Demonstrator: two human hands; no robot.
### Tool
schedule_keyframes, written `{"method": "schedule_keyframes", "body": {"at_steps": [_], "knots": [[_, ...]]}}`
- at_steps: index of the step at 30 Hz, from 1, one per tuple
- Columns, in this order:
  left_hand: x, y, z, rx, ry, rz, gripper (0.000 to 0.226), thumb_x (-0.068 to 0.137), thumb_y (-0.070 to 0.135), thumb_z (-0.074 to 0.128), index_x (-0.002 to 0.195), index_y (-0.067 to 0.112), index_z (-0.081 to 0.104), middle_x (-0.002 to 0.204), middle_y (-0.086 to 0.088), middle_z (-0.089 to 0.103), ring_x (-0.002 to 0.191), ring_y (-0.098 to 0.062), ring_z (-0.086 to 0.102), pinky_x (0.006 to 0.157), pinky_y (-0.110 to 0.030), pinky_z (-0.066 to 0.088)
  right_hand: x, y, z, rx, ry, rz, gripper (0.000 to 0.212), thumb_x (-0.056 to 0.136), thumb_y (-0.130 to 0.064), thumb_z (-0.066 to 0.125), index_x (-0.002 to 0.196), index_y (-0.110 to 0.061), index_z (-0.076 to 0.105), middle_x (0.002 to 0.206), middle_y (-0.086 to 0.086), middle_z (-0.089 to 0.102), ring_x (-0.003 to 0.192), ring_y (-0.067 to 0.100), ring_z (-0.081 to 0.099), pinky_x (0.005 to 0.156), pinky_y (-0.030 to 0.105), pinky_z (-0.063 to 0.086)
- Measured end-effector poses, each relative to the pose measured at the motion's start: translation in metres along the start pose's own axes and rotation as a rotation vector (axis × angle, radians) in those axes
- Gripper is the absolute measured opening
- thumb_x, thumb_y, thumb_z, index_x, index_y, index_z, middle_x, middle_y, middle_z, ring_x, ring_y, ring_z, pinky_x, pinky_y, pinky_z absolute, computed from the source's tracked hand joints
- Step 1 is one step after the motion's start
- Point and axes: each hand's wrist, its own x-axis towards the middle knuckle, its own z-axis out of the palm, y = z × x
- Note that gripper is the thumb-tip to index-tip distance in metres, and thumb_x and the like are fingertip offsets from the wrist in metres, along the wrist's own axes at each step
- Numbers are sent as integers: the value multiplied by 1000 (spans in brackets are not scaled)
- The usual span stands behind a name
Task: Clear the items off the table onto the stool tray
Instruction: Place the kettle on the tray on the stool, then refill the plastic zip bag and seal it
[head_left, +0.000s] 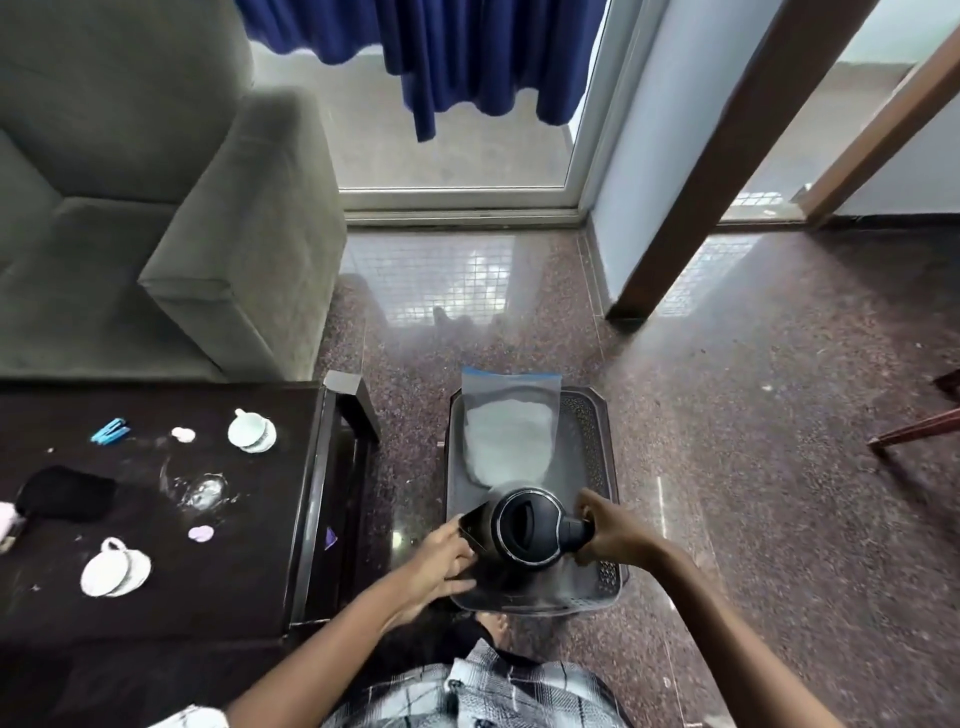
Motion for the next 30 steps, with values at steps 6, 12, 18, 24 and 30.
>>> {"method": "schedule_keyframes", "body": {"at_steps": [6, 12, 18, 24, 30], "knots": [[-5, 26, -2, 148, 177, 44, 45, 98, 16, 40, 143, 16, 35, 136, -11, 52, 126, -23, 50, 98, -35, 44, 8, -13, -48, -121, -291, 33, 29, 69, 2, 69, 85, -18, 54, 80, -7, 57, 74, 9, 53, 61, 21, 43], [-16, 76, -10, 145, 295, 176, 41, 98, 17, 38, 139, 12, 39, 133, -8, 55, 111, -23, 55, 99, -39, 41, 80, -31, -62, 346, 280, 41, 29, 76, 14, 54, 61, -11, 55, 60, 8, 56, 45, 14, 54, 43, 18, 41], [-38, 100, -23, 156, 303, 247, 33, 97, 19, 42, 129, 20, 49, 118, 1, 64, 107, -18, 61, 94, -34, 46, 138, -24, -26, 867, 255, 324, 17, 90, 5, 42, 101, -8, 45, 87, 11, 50, 61, 24, 57, 48, 27, 46], [-64, 97, -45, 49, 380, 307, 26, 98, 18, 42, 119, 24, 56, 113, 4, 68, 102, -13, 65, 90, -30, 50, 157, -46, -25, 1189, 208, 279, 9, 91, 5, 47, 93, -3, 42, 98, 14, 46, 96, 35, 53, 84, 42, 50], [-72, 77, -53, -14, 432, 257, 30, 98, 16, 42, 124, 18, 56, 115, 2, 67, 104, -16, 64, 95, -35, 49, 147, -65, -31, 942, 320, 180, 8, 87, 3, 54, 82, -3, 56, 68, 11, 52, 48, 16, 53, 38, 18, 48]]}}
